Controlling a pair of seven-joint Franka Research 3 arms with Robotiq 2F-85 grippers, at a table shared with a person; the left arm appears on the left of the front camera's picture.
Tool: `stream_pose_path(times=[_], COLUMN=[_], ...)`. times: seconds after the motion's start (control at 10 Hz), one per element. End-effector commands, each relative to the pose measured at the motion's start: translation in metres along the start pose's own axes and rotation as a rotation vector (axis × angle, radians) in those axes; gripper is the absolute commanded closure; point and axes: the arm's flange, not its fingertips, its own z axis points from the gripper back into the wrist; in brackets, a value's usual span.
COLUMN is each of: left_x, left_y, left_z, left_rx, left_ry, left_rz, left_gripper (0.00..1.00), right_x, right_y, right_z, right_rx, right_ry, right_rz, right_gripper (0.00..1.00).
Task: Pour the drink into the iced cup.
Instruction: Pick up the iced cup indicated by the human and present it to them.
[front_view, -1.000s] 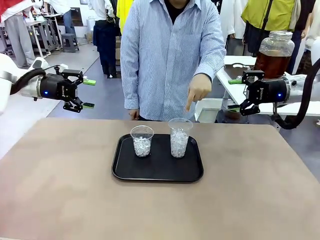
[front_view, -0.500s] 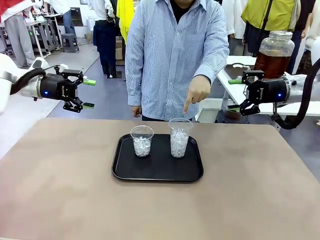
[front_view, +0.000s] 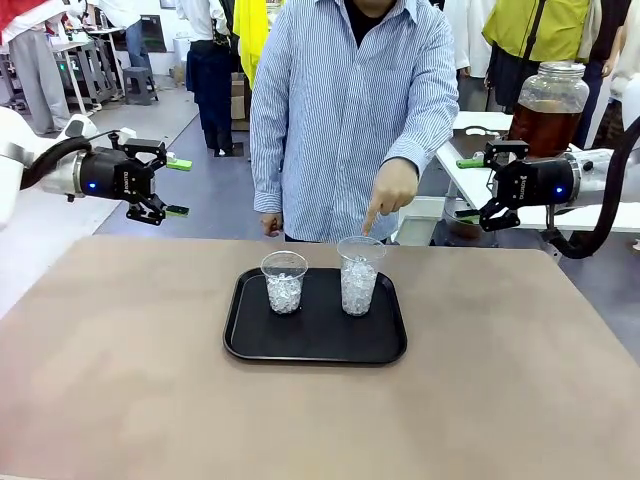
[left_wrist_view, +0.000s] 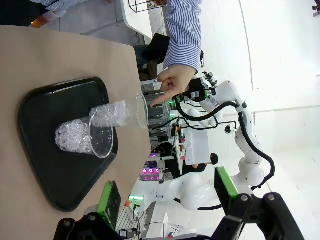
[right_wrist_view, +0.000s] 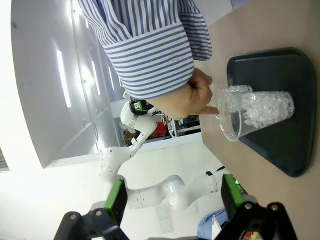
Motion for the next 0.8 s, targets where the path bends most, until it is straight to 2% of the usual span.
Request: stream_pose_path(times=[0.0,0.4,0.7], left_x=[-0.001,-0.001,-0.001], left_y=[-0.001,-0.001,-0.001], left_z=[0.000,0.000,0.000], left_rx=[0.001,0.001,0.001], left_ry=[-0.006,-0.006,-0.006], left_rz=[-0.001,-0.001,-0.001], left_gripper=[0.00,0.00,0.00], right_x=[0.000,0.000,-0.017], right_y=[0.001,0.000,-0.007], right_z=[0.000,0.000,0.005], right_rx=[0.002,0.000,0.093], right_ry=[-0.001,0.000,-0.008], right_rz=[0.002,0.000,0.387], right_gripper=[0.00,0.00,0.00])
